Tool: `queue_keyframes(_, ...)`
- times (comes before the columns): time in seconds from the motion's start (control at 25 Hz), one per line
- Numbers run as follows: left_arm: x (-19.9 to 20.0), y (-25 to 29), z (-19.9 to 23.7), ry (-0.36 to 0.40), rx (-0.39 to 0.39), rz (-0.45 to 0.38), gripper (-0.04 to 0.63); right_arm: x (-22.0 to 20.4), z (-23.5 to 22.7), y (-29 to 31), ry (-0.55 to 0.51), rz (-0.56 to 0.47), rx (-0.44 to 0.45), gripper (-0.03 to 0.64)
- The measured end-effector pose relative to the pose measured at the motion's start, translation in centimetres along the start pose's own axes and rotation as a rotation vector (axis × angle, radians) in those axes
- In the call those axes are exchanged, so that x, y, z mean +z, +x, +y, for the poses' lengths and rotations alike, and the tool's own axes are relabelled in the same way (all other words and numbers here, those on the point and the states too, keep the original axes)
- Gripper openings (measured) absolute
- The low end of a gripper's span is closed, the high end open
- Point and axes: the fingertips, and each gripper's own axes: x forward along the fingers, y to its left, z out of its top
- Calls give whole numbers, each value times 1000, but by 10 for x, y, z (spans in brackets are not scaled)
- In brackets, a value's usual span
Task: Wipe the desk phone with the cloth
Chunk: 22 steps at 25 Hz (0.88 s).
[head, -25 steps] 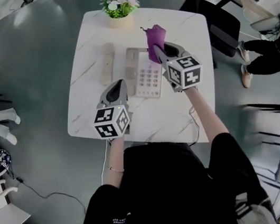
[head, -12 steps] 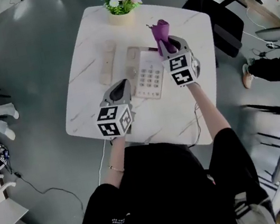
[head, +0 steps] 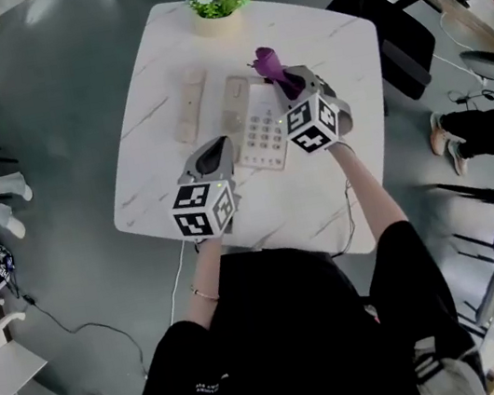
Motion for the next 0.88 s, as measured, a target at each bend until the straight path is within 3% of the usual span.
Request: queue_keyframes(0.88,-13,-10,-5,-23,-4,9,-3,-1,26,-8,-23,19,54,37)
